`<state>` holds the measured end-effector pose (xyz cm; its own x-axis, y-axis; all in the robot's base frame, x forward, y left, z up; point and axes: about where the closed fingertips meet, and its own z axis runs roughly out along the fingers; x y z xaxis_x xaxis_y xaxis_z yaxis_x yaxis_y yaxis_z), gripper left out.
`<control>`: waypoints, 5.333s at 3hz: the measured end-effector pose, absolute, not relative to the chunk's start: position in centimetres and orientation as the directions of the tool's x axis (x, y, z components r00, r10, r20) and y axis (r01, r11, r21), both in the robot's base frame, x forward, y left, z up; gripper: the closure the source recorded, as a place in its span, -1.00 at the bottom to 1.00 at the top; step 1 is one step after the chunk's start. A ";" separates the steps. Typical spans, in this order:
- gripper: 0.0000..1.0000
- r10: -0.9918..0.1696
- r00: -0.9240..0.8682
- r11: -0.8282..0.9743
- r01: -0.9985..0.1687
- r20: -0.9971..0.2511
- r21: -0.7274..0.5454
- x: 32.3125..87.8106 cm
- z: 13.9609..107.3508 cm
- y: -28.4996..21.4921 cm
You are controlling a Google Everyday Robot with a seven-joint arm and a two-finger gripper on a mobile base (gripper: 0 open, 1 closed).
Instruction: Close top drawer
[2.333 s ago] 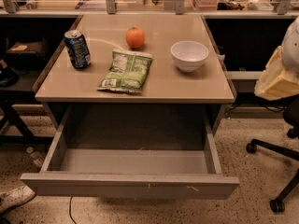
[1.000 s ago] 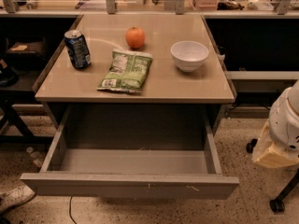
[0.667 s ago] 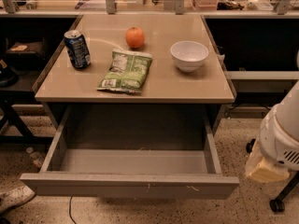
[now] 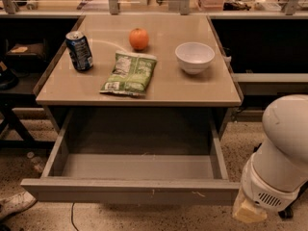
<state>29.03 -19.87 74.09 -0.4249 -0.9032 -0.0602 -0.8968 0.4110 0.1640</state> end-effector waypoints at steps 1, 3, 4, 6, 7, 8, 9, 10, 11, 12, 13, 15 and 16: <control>1.00 -0.897 -0.435 0.407 -0.885 -0.084 0.227 28.4 71.8 -18.9; 1.00 -0.898 -0.420 0.387 -0.895 -0.128 0.222 29.2 70.4 -17.3; 1.00 -0.903 -0.390 0.352 -0.912 -0.181 0.211 30.9 69.2 -15.2; 1.00 -0.907 -0.368 0.341 -0.927 -0.204 0.154 33.1 66.6 -13.4; 1.00 -0.911 -0.355 0.349 -0.935 -0.208 0.065 35.8 66.9 -13.4; 1.00 -0.911 -0.355 0.349 -0.935 -0.208 0.065 35.7 66.9 -13.4; 1.00 -0.912 -0.337 0.350 -0.937 -0.232 -0.013 38.9 67.8 -13.2; 1.00 -0.912 -0.337 0.350 -0.937 -0.232 -0.013 38.8 67.8 -13.2; 1.00 -0.894 -0.386 0.393 -0.920 -0.227 0.017 38.2 66.4 -14.4; 1.00 -0.864 -0.430 0.448 -0.894 -0.263 -0.007 39.8 66.4 -14.8; 1.00 -0.850 -0.447 0.472 -0.881 -0.280 -0.026 41.0 66.3 -15.0; 1.00 -0.821 -0.481 0.519 -0.853 -0.307 -0.050 43.2 65.8 -15.6; 1.00 -0.812 -0.493 0.529 -0.848 -0.314 -0.038 42.9 65.5 -15.5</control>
Offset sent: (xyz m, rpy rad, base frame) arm -0.0056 0.0087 -0.0210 0.0444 0.0429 -0.0063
